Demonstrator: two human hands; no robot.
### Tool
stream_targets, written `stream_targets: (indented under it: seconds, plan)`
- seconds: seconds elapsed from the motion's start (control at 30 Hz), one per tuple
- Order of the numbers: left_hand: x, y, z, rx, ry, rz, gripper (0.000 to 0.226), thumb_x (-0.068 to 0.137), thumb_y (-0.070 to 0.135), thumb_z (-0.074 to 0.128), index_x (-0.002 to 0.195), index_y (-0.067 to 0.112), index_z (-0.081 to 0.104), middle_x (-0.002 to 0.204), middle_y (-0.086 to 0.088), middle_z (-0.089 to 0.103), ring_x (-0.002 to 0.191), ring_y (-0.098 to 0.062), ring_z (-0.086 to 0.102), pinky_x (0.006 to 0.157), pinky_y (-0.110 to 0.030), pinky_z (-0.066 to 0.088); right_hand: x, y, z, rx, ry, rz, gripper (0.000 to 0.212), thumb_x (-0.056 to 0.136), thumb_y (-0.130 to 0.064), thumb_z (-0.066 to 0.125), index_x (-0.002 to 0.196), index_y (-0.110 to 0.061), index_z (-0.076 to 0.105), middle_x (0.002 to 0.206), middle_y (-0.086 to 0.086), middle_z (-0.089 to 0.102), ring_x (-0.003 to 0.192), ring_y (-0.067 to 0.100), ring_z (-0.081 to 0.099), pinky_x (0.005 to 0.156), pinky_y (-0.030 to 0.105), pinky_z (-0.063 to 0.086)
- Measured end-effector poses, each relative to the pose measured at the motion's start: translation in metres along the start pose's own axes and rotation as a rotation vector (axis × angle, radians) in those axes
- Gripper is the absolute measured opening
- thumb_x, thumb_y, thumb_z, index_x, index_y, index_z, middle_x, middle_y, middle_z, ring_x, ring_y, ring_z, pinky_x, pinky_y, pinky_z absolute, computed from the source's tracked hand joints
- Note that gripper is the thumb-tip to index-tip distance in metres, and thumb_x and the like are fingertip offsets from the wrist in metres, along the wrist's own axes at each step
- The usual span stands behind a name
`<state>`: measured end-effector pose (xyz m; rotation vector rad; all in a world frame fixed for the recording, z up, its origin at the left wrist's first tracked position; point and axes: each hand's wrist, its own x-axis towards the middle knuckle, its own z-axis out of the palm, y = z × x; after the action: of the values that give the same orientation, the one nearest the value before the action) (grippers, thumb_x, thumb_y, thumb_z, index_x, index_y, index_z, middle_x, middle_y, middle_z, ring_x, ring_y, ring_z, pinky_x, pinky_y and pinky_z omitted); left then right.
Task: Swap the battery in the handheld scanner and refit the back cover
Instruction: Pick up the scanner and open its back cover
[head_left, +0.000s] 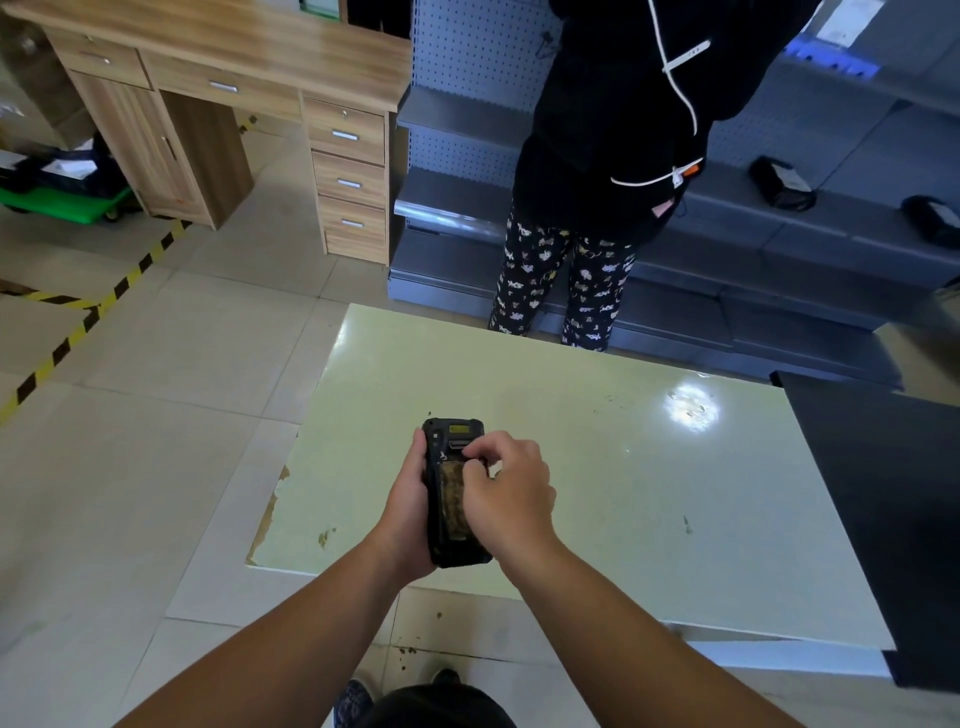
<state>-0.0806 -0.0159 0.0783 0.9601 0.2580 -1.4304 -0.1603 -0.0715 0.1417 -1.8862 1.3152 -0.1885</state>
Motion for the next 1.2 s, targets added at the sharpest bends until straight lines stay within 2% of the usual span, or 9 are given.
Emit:
stream_targets:
  seconds: [0.1,0.2,0.3,0.5,0.7,0.8,0.97,1.07,1.2]
  plan:
    - [0.001,0.001,0.001,-0.011,-0.023,0.002,0.075,0.095,0.076,0.033,0.123,0.02,0.074,0.109,-0.01,0.078,0.093,-0.027,0.076,0.073,-0.038,0.058,-0.002,0.002,0.003,-0.098,-0.032,-0.079,0.025,0.087,-0.037,0.064,0.111,-0.036,0.057,0.113,-0.009,0.043,0.11,0.014,0.047,0.094,0.027,0.03]
    - [0.002,-0.002,0.0,-0.018,-0.035,0.015,0.07,0.095,0.074,0.034,0.115,0.02,0.076,0.101,-0.008,0.079,0.086,-0.025,0.078,0.064,-0.036,0.06,-0.002,0.005,0.006,-0.137,-0.031,-0.104,0.047,0.076,-0.045,0.073,0.115,-0.037,0.049,0.112,-0.009,0.037,0.11,0.014,0.045,0.098,0.029,0.039]
    - [0.006,-0.003,-0.004,-0.045,-0.016,0.004,0.071,0.092,0.076,0.038,0.102,0.021,0.081,0.098,-0.007,0.08,0.083,-0.026,0.078,0.066,-0.036,0.059,-0.004,0.008,0.008,-0.169,-0.032,-0.161,0.056,0.075,-0.045,0.075,0.123,-0.039,0.047,0.114,-0.007,0.035,0.112,0.016,0.046,0.098,0.032,0.048]
    - [0.012,-0.003,-0.009,-0.095,0.017,0.04,0.069,0.096,0.072,0.037,0.108,0.016,0.076,0.091,-0.009,0.079,0.077,-0.024,0.078,0.06,-0.03,0.061,-0.016,0.014,0.015,-0.254,-0.019,-0.254,0.038,0.08,-0.031,0.072,0.111,-0.03,0.049,0.122,-0.007,0.036,0.111,0.017,0.045,0.097,0.035,0.047]
    - [0.013,0.002,-0.01,-0.076,0.017,0.045,0.068,0.094,0.073,0.041,0.108,0.018,0.077,0.091,-0.007,0.079,0.078,-0.023,0.077,0.069,-0.033,0.057,-0.011,0.016,0.021,-0.306,0.025,-0.311,0.059,0.083,-0.037,0.07,0.135,-0.029,0.045,0.132,-0.009,0.044,0.118,0.016,0.046,0.099,0.035,0.047]
    - [0.015,-0.001,-0.012,-0.059,0.026,0.032,0.066,0.093,0.074,0.042,0.106,0.02,0.079,0.092,-0.005,0.079,0.078,-0.022,0.077,0.074,-0.034,0.054,-0.008,0.015,0.02,-0.3,-0.002,-0.268,0.058,0.078,-0.035,0.071,0.13,-0.029,0.046,0.129,-0.007,0.04,0.117,0.018,0.044,0.096,0.037,0.051]
    - [0.015,-0.005,-0.012,-0.039,-0.01,0.005,0.068,0.095,0.072,0.04,0.091,0.019,0.083,0.084,-0.006,0.078,0.071,-0.023,0.075,0.061,-0.03,0.057,-0.005,0.014,0.014,-0.249,-0.002,-0.173,0.058,0.072,-0.033,0.075,0.119,-0.031,0.041,0.12,-0.007,0.034,0.111,0.018,0.044,0.082,0.037,0.057]
    - [0.018,-0.005,-0.012,-0.027,0.016,0.031,0.067,0.093,0.074,0.042,0.102,0.021,0.082,0.091,-0.006,0.078,0.078,-0.022,0.075,0.07,-0.032,0.056,-0.01,0.016,0.014,-0.238,0.024,-0.212,0.057,0.076,-0.032,0.075,0.122,-0.03,0.041,0.123,-0.009,0.037,0.112,0.015,0.045,0.075,0.032,0.058]
    - [0.023,-0.006,-0.01,-0.034,0.03,0.083,0.069,0.094,0.074,0.039,0.115,0.021,0.078,0.094,-0.006,0.077,0.082,-0.021,0.074,0.075,-0.035,0.056,-0.014,0.016,0.014,-0.251,0.128,-0.294,0.056,0.078,-0.032,0.073,0.125,-0.027,0.043,0.124,-0.01,0.04,0.112,0.013,0.045,0.077,0.025,0.056]
